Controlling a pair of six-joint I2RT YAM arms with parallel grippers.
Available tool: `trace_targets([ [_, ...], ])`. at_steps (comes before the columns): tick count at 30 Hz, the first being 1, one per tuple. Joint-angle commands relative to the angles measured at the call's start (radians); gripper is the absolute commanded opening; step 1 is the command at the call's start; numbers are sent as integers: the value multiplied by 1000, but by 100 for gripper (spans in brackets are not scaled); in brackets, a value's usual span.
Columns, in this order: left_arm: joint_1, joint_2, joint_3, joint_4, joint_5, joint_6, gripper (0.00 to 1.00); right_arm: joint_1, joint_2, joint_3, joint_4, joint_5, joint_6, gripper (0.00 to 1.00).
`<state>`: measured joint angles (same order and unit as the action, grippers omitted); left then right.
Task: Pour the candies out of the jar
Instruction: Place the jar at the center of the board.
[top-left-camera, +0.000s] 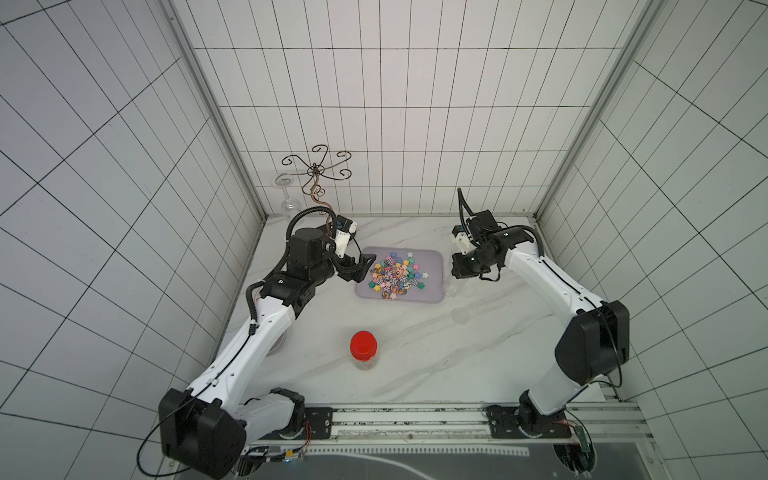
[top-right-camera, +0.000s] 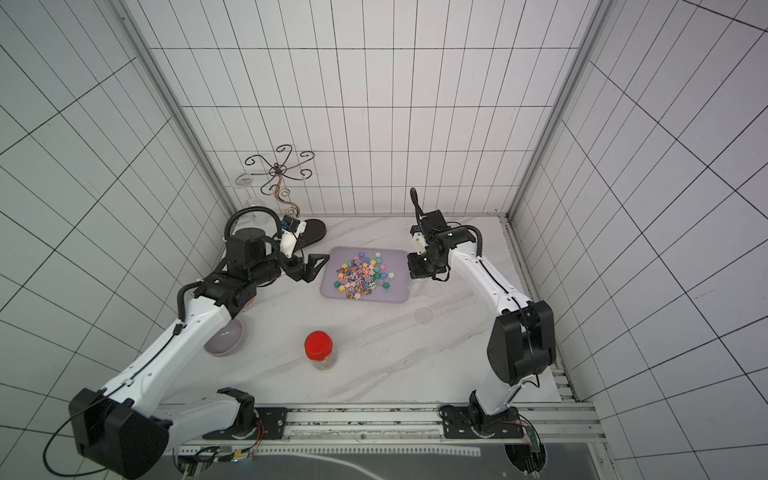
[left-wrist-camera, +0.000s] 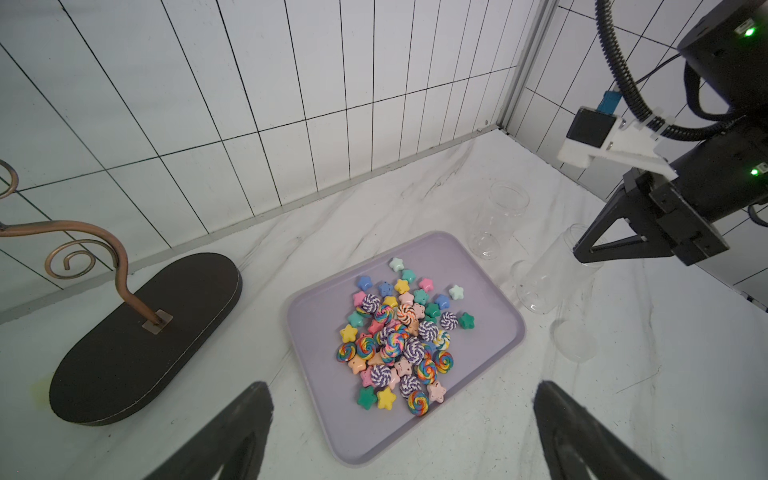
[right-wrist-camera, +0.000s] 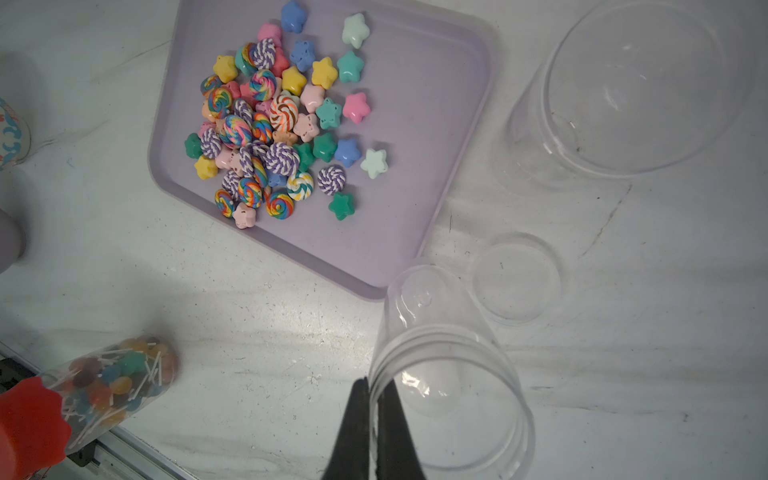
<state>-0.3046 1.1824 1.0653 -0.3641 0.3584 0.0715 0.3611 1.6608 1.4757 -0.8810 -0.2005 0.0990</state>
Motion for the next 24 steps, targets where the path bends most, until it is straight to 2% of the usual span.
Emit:
trace_targets([
  [1, 6, 14, 5, -7, 14, 3, 97, 14, -1, -71, 21, 7, 2, 0],
  [13, 6, 27, 8, -7, 30, 1, 97, 21, 5, -146, 60, -2, 2, 0],
  [24, 7, 33, 10, -7, 36, -1, 97, 22, -9, -145, 53, 29, -2, 0],
])
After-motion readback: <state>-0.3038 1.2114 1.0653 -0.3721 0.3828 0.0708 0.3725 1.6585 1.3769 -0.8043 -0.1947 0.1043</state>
